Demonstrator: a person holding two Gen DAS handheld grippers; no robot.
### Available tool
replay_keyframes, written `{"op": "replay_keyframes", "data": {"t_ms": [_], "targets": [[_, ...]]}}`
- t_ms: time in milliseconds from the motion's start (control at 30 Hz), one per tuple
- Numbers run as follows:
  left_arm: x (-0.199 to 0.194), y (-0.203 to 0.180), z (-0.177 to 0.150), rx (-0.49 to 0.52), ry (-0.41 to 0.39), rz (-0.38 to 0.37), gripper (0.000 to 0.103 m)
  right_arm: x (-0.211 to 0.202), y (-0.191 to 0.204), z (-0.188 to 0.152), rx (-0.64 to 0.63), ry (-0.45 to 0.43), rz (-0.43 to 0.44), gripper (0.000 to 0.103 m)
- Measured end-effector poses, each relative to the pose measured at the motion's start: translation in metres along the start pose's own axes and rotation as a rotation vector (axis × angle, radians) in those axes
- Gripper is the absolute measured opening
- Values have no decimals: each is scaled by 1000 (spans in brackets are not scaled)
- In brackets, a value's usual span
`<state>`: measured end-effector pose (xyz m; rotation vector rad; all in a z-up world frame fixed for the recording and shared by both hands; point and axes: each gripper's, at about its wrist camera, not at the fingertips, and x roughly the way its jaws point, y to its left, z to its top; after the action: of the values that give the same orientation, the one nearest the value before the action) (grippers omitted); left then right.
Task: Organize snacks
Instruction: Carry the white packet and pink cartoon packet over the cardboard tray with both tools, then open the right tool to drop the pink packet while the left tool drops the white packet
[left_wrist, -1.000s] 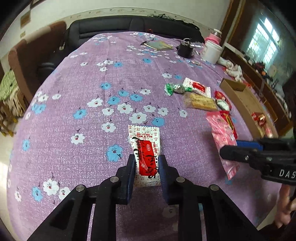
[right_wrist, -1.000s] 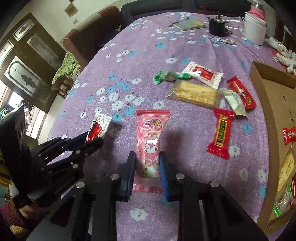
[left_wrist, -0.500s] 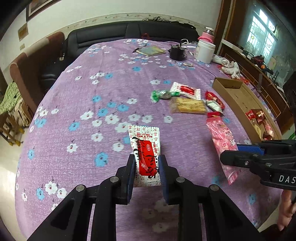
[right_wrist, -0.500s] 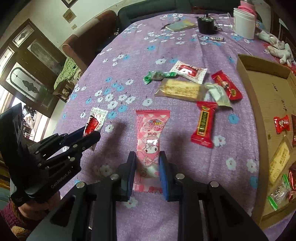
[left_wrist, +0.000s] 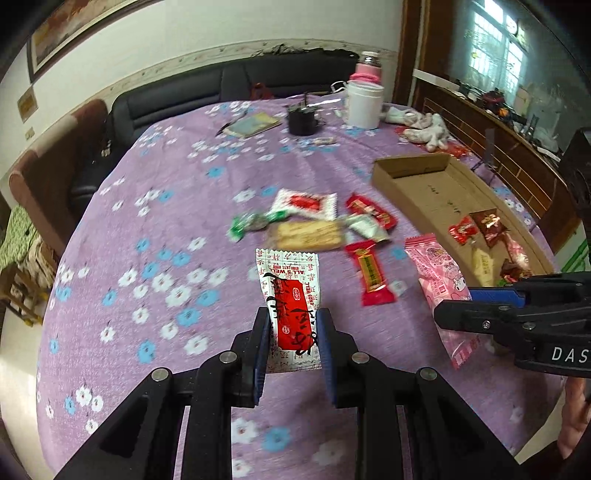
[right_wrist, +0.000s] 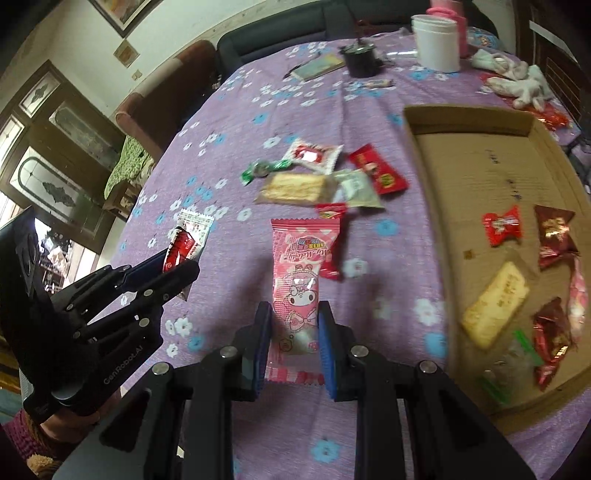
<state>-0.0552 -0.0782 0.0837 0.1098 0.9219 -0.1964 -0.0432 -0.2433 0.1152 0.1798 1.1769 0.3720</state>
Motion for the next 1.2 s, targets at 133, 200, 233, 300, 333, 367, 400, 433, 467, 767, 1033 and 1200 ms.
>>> {"op": "replay_keyframes", "data": {"t_ms": [133, 200, 233, 300, 333, 367, 400, 433, 467, 767, 1033, 1200], "targets": [[-1, -23, 11, 34, -12, -7, 25, -13, -17, 1, 20, -21, -2, 23], [-1, -30, 14, 47, -14, -10, 25, -18, -25, 2, 30, -30, -4, 23], [-1, -36, 16, 57, -16, -11, 25, -20, -30, 2, 37, -33, -4, 23], [-1, -43, 19, 68, -18, -11, 25, -25, -38, 3, 49, -40, -2, 23], [-2, -48, 21, 76, -18, -13, 25, -27, -41, 3, 53, -44, -2, 23], [-1, -51, 22, 80, -19, -13, 25, -29, -44, 3, 57, -49, -1, 23], [-2, -56, 24, 89, -19, -11, 25, -31, -47, 4, 61, -54, 0, 23], [-2, -60, 25, 95, -18, -12, 25, -34, -50, 5, 65, -59, 1, 23], [-2, -62, 27, 98, -19, -12, 25, -36, -52, 5, 68, -63, 2, 23], [-1, -92, 41, 137, -34, -17, 25, -51, -74, 8, 88, -88, 7, 23], [6, -123, 47, 165, -32, -39, 25, -59, -98, 4, 114, -86, -8, 23], [12, -143, 52, 189, -32, -53, 25, -64, -114, 2, 137, -87, -22, 23]]}}
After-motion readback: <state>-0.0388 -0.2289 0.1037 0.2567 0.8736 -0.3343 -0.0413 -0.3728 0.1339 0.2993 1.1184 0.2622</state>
